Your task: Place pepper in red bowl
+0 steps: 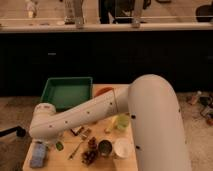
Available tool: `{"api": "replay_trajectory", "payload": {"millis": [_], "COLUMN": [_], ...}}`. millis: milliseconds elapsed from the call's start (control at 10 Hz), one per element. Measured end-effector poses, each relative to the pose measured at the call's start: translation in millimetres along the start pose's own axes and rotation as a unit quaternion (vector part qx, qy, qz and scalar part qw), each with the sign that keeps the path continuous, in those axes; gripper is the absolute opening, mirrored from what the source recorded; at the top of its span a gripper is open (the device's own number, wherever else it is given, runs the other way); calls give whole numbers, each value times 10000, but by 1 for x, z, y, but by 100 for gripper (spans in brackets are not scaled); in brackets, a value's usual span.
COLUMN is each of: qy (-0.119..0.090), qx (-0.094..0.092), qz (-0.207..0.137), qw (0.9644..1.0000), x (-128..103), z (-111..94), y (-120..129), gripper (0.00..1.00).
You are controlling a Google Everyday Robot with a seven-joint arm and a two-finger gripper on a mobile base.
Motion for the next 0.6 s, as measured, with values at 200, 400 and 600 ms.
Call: {"api": "replay_trajectory", "payload": {"millis": [200,400,600], "qy": [122,267,394], "qx": [-6,4,-20], "qz": [81,211,349], "qw": [9999,9994,9986], "x": [13,21,28], "z": [-3,-9,-17], "y": [12,25,41], "gripper": [0,0,0]}}
